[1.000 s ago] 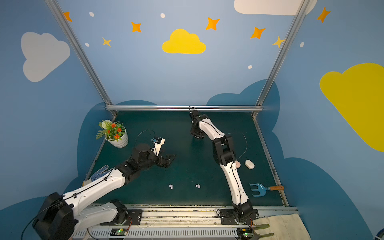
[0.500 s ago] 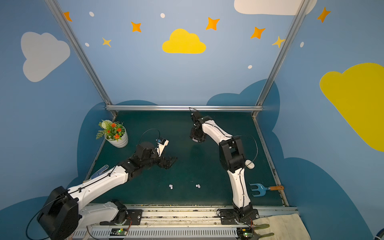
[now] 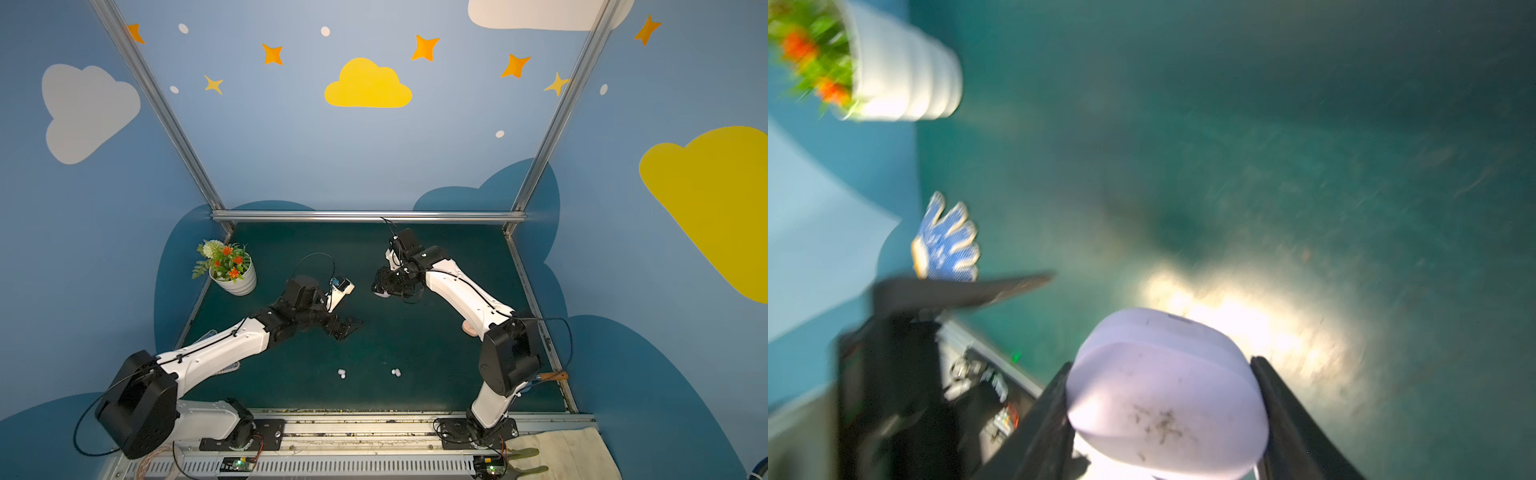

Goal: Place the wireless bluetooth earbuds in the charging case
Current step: 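Carry the lavender case toward the left gripper while the left gripper reaches in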

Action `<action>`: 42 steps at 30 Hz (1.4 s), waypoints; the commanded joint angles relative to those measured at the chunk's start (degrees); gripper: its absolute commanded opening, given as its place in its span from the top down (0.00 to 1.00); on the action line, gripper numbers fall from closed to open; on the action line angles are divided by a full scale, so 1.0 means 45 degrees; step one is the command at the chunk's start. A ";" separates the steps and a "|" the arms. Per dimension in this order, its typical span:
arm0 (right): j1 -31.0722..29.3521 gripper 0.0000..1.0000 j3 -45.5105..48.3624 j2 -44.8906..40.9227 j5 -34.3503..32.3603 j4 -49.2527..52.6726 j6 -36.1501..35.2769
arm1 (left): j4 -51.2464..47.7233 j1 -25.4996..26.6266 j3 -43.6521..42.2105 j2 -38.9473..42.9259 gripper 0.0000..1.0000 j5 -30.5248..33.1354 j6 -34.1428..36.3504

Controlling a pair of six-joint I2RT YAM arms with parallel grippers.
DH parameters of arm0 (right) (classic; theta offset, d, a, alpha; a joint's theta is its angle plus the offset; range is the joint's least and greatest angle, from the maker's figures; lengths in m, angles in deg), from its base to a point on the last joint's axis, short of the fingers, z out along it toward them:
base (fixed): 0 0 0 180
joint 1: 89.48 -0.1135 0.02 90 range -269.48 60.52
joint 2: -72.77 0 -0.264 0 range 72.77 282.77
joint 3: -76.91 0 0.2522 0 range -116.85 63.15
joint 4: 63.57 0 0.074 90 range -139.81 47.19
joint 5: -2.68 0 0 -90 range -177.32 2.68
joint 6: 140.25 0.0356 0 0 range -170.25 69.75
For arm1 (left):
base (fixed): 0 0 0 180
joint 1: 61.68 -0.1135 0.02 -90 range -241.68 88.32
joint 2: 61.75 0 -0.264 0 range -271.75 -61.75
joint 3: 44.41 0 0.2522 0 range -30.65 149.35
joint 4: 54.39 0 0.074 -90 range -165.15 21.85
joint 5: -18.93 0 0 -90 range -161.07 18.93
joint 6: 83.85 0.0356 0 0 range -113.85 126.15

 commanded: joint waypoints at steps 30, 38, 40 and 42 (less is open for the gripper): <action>-0.0572 0.52 0.1995 -0.2882 0.2905 0.0041 0.0161 | 0.4343 0.1083 0.0547 -0.1066 0.39 -0.4763 0.0761; -0.0357 0.52 0.1978 -0.2941 0.3079 0.0075 0.0174 | 0.3981 0.1175 0.0846 -0.1163 0.54 -0.4968 0.1035; -0.0318 0.52 0.2005 -0.2965 0.3091 0.0054 0.0203 | 0.3961 0.1212 0.0889 -0.1206 0.55 -0.5012 0.1045; -0.0281 0.52 0.2047 -0.2981 0.3137 0.0004 0.0243 | 0.3852 0.1243 0.0928 -0.1220 0.52 -0.5121 0.1100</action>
